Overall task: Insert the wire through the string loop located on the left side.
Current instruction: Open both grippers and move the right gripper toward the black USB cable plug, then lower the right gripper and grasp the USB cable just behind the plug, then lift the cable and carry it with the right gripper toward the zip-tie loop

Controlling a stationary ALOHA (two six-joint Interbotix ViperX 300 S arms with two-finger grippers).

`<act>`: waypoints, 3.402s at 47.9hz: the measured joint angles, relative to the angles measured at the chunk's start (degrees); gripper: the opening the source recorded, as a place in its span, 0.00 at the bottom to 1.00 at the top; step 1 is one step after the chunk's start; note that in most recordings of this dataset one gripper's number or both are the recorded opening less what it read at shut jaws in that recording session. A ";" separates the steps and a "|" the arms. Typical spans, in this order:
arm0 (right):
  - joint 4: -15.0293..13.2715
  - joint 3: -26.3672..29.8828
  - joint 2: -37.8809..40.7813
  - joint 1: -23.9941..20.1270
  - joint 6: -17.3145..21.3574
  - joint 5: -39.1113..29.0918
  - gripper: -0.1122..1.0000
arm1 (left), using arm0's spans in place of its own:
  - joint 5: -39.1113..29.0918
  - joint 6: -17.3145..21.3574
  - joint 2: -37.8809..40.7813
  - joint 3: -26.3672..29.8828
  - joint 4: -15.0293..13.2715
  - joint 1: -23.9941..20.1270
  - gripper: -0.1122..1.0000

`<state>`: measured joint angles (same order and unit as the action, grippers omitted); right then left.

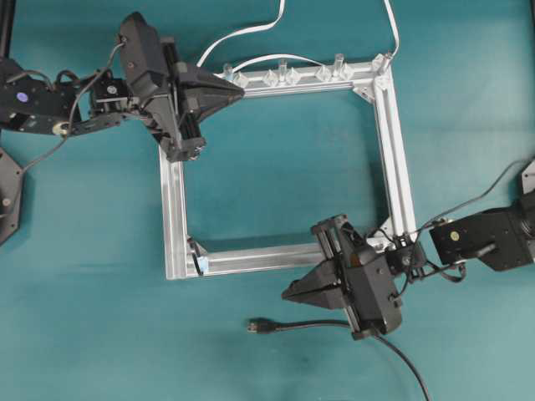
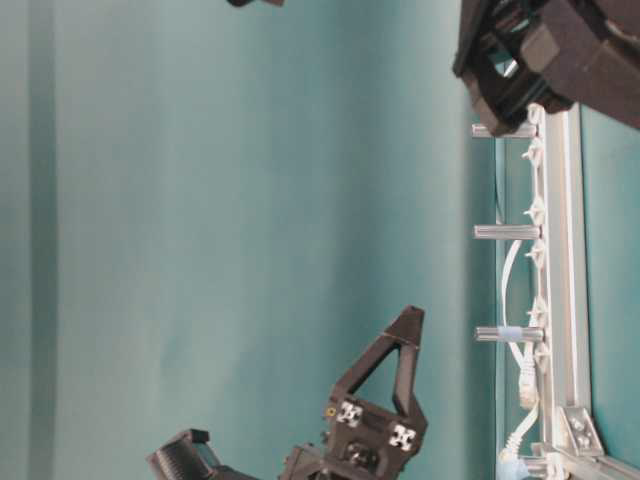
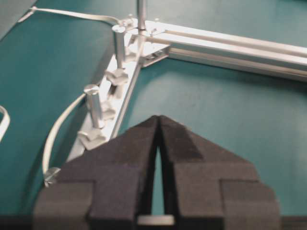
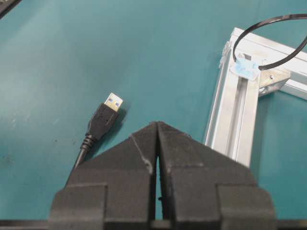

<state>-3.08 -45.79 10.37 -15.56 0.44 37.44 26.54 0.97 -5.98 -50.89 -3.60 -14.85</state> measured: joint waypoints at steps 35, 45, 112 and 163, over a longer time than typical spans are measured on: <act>4.04 1.93 0.00 0.53 0.88 -4.22 0.55 | -5.98 0.00 -0.62 0.00 0.00 1.05 0.71; 9.93 2.20 -0.44 -2.02 0.26 -4.66 0.79 | -7.65 0.00 -0.62 0.00 0.00 1.14 0.71; 45.88 9.84 10.55 -12.92 -18.98 -6.24 0.78 | -11.69 0.00 -6.42 -5.19 0.00 4.04 0.72; 45.62 9.40 11.51 -13.10 -19.25 -7.73 0.19 | -11.69 0.00 -6.59 -5.19 0.00 4.31 0.72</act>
<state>42.54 -36.39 21.88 -28.65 -18.81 29.71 14.85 0.97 -12.57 -56.07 -3.60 -10.55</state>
